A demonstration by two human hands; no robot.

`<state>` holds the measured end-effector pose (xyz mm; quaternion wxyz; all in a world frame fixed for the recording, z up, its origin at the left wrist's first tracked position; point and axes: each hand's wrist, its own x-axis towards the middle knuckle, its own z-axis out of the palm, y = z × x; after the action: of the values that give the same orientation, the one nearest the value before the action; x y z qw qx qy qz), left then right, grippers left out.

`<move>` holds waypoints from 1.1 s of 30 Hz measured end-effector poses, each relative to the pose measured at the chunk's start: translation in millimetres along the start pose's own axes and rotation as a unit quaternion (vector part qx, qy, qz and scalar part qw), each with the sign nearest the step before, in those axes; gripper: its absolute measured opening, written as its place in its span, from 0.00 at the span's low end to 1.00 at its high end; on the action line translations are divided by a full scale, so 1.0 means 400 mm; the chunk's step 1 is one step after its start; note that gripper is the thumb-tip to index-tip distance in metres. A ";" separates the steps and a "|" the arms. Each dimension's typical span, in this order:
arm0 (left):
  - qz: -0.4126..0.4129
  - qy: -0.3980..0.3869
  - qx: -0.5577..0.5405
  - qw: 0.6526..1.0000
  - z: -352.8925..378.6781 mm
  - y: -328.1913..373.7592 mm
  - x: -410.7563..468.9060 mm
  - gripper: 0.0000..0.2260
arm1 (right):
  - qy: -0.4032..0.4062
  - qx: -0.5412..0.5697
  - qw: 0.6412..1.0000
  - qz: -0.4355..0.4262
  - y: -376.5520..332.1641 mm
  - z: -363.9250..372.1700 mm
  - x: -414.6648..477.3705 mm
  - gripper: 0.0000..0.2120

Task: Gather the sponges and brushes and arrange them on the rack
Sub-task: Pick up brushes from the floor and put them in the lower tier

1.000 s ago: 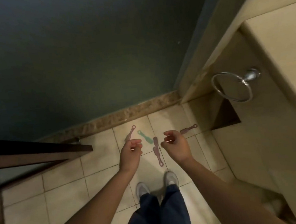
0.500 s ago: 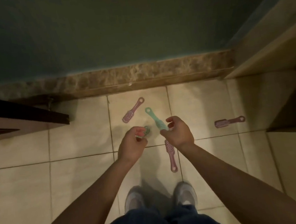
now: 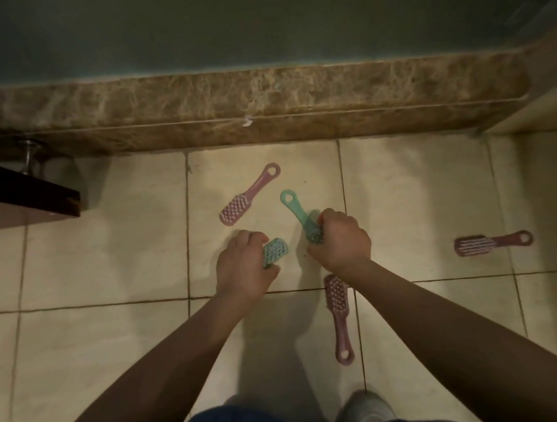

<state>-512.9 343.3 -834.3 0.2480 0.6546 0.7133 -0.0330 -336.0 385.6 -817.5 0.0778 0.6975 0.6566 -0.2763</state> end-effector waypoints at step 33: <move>-0.064 -0.054 -0.299 0.950 -0.704 0.277 -0.250 0.04 | -0.146 0.533 0.813 0.183 -0.192 -0.689 -0.410 0.03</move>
<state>-493.2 371.7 -517.4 0.4685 0.5004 0.7163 0.1307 -329.2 381.8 -487.8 -0.1625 0.6880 0.2476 -0.6625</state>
